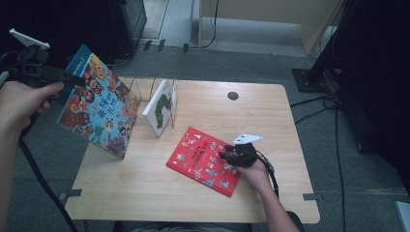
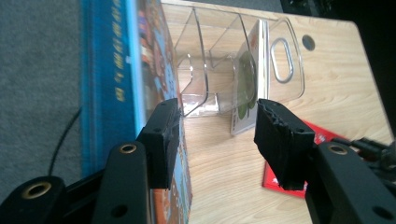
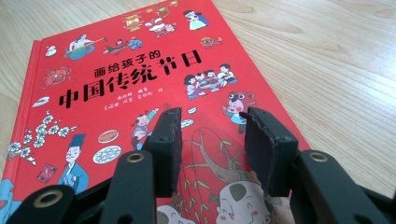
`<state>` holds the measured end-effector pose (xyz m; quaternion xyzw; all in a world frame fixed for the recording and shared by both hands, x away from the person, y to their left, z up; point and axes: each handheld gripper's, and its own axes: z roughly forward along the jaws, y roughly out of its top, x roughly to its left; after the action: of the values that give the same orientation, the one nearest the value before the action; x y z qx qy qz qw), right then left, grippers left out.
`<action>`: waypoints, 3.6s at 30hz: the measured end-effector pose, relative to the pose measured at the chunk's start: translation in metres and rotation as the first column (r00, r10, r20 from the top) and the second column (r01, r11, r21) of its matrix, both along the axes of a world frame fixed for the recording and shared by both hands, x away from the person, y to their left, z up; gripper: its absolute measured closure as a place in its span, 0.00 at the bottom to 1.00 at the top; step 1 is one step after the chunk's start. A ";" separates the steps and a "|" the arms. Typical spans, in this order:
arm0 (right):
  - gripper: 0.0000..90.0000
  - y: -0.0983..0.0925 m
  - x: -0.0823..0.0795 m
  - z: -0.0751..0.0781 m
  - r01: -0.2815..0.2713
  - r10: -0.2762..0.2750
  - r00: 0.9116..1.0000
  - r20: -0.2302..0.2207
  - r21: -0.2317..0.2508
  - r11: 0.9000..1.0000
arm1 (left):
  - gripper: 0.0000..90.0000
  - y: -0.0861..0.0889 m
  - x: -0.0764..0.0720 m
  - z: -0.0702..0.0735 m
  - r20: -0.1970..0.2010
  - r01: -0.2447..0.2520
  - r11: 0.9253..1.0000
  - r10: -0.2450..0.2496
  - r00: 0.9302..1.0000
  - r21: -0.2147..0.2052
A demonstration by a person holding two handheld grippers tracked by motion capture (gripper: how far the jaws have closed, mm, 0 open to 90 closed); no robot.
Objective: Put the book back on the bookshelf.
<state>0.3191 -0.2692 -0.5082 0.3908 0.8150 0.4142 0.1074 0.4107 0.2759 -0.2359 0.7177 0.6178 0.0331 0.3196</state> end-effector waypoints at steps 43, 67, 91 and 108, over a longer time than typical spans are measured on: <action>0.81 -0.029 -0.011 0.003 0.031 -0.031 0.999 -0.010 0.019 0.999 | 0.80 -0.108 -0.061 -0.130 0.000 0.226 0.974 -0.226 0.974 0.027; 0.94 -0.059 -0.057 -0.007 0.089 -0.090 0.996 0.002 0.035 0.995 | 0.80 -0.158 -0.053 -0.198 -0.033 0.339 0.941 -0.339 0.940 0.012; 1.00 -0.043 -0.063 -0.012 0.017 -0.016 0.999 -0.034 0.022 1.000 | 0.86 -0.176 -0.075 -0.235 -0.051 0.378 0.926 -0.378 0.924 -0.008; 1.00 -0.052 -0.033 -0.006 0.126 -0.125 0.992 -0.017 0.028 0.992 | 0.91 -0.178 -0.100 -0.256 -0.057 0.341 0.940 -0.340 0.939 0.002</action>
<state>0.2861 -0.3209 -0.5146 0.4458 0.7835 0.4154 0.1215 0.3103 0.0979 -0.4918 0.8162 0.4930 -0.0390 0.2987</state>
